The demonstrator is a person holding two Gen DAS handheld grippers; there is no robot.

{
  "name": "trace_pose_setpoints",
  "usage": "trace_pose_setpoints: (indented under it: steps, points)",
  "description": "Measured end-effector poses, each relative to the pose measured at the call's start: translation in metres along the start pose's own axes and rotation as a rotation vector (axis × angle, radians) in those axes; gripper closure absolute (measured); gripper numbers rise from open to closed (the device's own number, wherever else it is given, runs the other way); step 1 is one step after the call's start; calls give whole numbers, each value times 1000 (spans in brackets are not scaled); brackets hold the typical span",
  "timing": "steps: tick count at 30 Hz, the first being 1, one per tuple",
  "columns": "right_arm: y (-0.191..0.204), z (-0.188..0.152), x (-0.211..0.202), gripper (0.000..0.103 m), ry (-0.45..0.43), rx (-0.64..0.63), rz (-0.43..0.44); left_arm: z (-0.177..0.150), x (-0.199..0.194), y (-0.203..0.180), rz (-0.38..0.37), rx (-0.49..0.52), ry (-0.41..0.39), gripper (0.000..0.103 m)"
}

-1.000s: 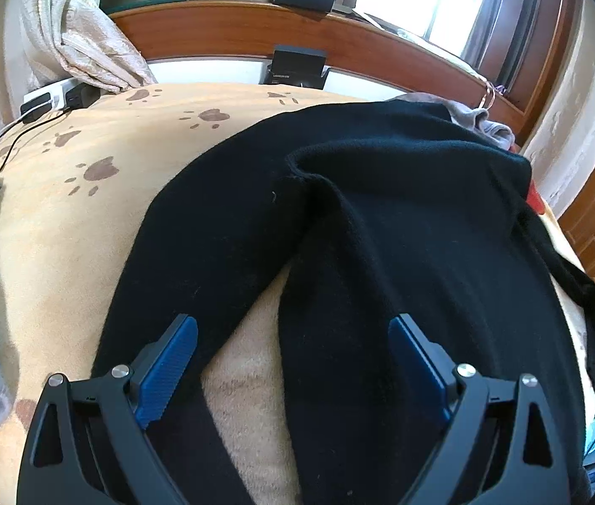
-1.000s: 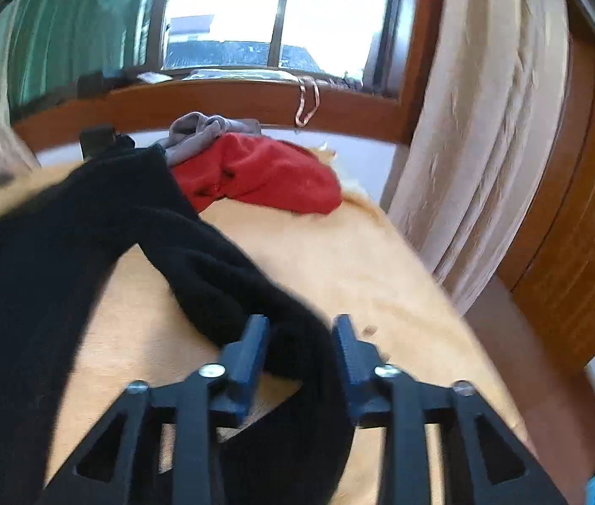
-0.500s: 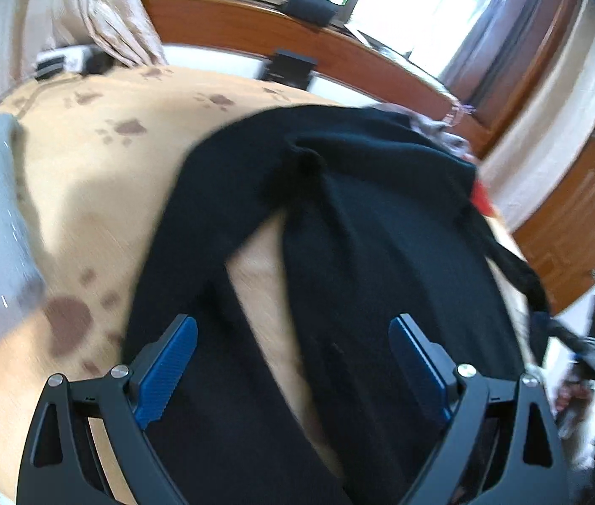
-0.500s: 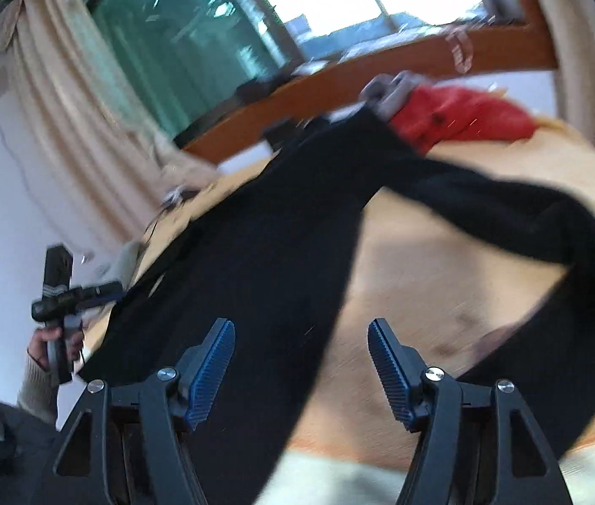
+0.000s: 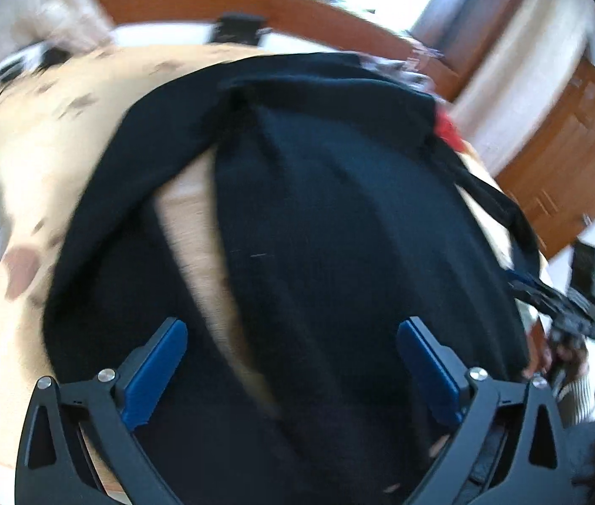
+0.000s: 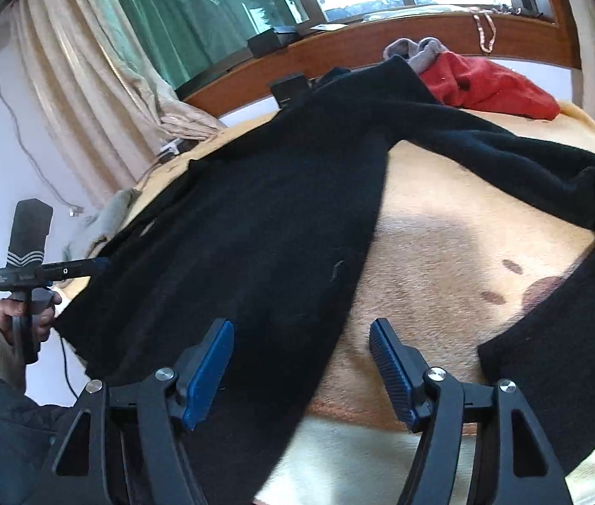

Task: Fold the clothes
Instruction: 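Press the black garment flat with both open grippers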

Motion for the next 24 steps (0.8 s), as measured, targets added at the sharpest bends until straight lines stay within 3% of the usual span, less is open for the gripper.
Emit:
trace_pose_setpoints:
  steps: [4, 7, 10, 12, 14, 19, 22, 24]
  points:
    - [1, -1, 0, 26, -18, 7, 31, -5, 5, -22, -19, 113, 26, 4]
    - [6, -3, 0, 18, -22, 3, 34, -7, 18, -22, -29, 106, 88, 30]
    - [13, -4, 2, 7, -16, -16, 34, -4, 20, -15, -27, 65, 111, 36]
    - [19, -5, 5, 1, -19, -23, 51, -1, 19, -7, -48, 3, 116, 36]
    - [20, -8, 3, 1, -45, -21, 56, 1, 17, 0, -56, -42, 118, 36]
    - [14, -7, -2, 1, -69, 23, 100, -8, 14, 4, 75, -14, 139, 29]
    - [22, -9, 1, 1, -57, -41, 66, -13, 14, -2, 106, 22, 153, 27]
    - [33, -10, 6, 1, -22, -114, -7, -15, 13, -6, 97, 27, 161, 24]
Point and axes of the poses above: each gripper's, at about its wrist camera, not at the fingertips, and x roughly the way its jaws point, y to its left, z to its top, the point moved 4 cm from there along x, roughly the way its jaws point, and after that the axes turned 1 degree about -x, right-handed, at the moved point
